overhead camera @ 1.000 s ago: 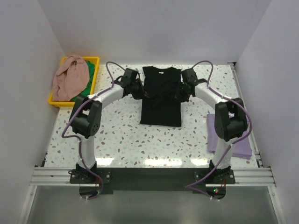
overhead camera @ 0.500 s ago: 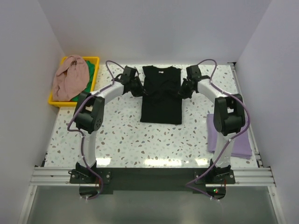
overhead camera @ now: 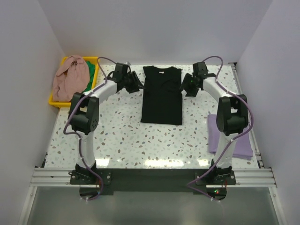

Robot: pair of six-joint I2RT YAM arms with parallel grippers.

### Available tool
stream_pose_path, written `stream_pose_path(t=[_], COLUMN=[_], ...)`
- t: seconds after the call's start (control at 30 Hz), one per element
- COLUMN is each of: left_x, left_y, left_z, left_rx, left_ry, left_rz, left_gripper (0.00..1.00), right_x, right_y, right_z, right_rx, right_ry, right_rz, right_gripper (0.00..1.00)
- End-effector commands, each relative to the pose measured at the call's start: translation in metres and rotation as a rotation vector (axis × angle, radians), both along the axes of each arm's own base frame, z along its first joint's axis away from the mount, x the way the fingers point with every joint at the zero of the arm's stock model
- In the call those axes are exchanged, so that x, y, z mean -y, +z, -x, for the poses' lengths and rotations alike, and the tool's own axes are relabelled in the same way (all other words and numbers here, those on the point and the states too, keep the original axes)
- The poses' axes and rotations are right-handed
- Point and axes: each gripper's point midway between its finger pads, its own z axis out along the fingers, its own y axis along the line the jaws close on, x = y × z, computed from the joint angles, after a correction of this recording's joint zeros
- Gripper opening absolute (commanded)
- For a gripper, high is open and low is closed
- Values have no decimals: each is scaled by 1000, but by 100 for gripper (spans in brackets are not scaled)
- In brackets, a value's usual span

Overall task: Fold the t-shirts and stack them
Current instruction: Fold the tshirt

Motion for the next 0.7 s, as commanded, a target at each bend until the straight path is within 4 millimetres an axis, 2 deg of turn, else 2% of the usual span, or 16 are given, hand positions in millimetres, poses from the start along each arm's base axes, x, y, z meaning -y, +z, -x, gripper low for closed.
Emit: stream_pose_path(t=[0.0, 0.03, 0.07, 0.13, 0.2, 0.23, 0.27, 0.33, 0.4, 0.43, 0.47, 0.5, 0.53, 0.57, 0.6, 0.67], left_x=[6, 9, 11, 25, 42, 49, 59, 70, 77, 81, 83, 83, 83, 78, 75, 64], left_y=[59, 60, 56, 49, 43, 35, 33, 23, 17, 8, 4, -12, -10, -15, -28, -38], left_z=[0, 3, 6, 11, 16, 14, 17, 12, 7, 3, 0, -2, -9, -14, -17, -24], left_rx=[164, 166, 160, 150, 139, 127, 120, 110, 103, 90, 83, 55, 63, 54, 32, 11], left_ry=[-35, -44, -48, -75, -106, -121, -144, -169, -186, -196, -205, -205, -201, -191, -180, -144], left_rz=[14, 14, 7, 2, 8, 10, 16, 21, 38, 46, 56, 52, 57, 58, 56, 46], left_gripper=[44, 36, 32, 21, 15, 10, 8, 5, 4, 2, 2, 2, 2, 2, 3, 6], right_x=[-3, -4, -7, -16, -31, -37, -48, -57, -67, -70, -71, -71, -71, -70, -68, -63], right_y=[49, 50, 44, 33, 26, 29, 19, 23, 10, 15, 4, 2, 5, 0, -10, -16], right_z=[-3, 0, 5, 10, 11, 8, 10, 1, -4, -10, -13, -16, -21, -22, -23, -28], right_rx=[134, 140, 128, 116, 114, 120, 101, 121, 100, 111, 89, 87, 95, 86, 68, 57], right_ry=[35, 40, 48, 69, 105, 119, 151, 164, 183, 186, 188, 188, 183, 188, 188, 185], right_rz=[11, 18, 26, 47, 70, 67, 76, 89, 96, 90, 99, 103, 113, 124, 139, 175], right_gripper=[57, 57, 56, 56, 55, 54, 51, 47, 46, 46, 46, 46, 46, 46, 46, 46])
